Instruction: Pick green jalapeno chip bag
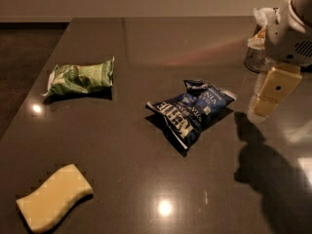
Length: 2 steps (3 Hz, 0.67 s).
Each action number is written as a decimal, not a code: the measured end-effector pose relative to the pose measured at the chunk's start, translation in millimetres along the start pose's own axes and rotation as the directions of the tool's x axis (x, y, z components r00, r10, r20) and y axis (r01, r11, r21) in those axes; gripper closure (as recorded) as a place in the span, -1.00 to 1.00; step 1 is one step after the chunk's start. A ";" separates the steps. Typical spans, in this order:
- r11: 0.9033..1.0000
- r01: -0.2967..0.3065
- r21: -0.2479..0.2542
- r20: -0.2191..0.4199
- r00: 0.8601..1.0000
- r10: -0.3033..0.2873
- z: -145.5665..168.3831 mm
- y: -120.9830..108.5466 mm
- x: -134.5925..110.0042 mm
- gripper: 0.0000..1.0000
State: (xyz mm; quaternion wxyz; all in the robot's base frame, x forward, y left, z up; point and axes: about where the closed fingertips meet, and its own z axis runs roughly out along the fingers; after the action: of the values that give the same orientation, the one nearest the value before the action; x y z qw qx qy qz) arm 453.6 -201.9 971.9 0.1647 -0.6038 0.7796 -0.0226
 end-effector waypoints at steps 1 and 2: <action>1.000 0.013 -0.024 0.035 0.999 -0.012 23.7 -11.2 -31.2 -1.00; 0.996 0.054 -0.070 0.112 0.993 -0.046 57.0 -20.2 -92.1 -1.00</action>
Offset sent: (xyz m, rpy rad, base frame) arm 0.0774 0.1299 -0.0361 0.1624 0.0520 0.1339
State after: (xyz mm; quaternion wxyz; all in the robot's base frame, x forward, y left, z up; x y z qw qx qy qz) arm 508.7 -110.7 944.0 0.1848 -0.6291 0.7542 0.0354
